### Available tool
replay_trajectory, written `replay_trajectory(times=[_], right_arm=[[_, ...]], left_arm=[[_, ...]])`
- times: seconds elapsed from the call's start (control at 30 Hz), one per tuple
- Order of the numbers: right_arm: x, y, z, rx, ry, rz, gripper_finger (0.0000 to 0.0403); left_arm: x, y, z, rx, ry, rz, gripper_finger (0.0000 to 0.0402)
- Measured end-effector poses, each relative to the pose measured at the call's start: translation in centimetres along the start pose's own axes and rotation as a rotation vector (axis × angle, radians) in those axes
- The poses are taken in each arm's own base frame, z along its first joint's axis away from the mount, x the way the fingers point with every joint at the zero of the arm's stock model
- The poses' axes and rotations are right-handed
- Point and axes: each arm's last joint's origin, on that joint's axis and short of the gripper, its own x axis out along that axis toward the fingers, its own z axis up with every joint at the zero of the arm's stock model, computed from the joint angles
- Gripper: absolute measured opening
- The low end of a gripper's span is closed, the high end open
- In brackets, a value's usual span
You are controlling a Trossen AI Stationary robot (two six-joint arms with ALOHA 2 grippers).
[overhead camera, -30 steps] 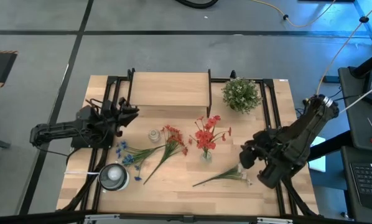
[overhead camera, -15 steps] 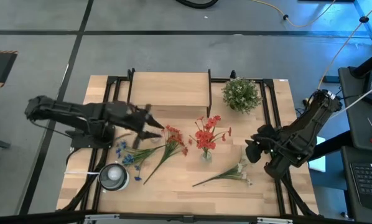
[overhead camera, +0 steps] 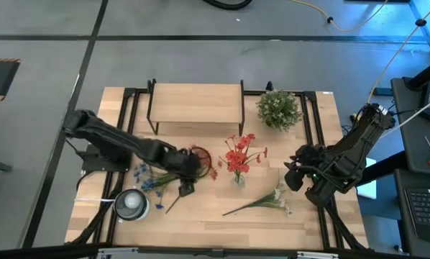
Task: Pick and place flowers into a vace then onto a shelf
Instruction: Put the orange flowers into the right transparent vase
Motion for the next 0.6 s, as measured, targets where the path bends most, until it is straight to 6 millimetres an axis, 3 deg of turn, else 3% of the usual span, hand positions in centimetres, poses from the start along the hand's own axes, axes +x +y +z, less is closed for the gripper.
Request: replay_trajectory(times=[0.27, 0.6], right_arm=[[0.0, -0.1, -0.1, -0.078, 0.024, -0.010, 0.0165], [0.0, -0.1, -0.1, -0.117, 0.024, -0.006, 0.0165]], left_arm=[[5.7, -0.3, -1.9, -0.211, 0.201, 0.110, 0.0161], [8.9, 0.4, -3.4, -0.351, 0.353, 0.215, 0.0159]])
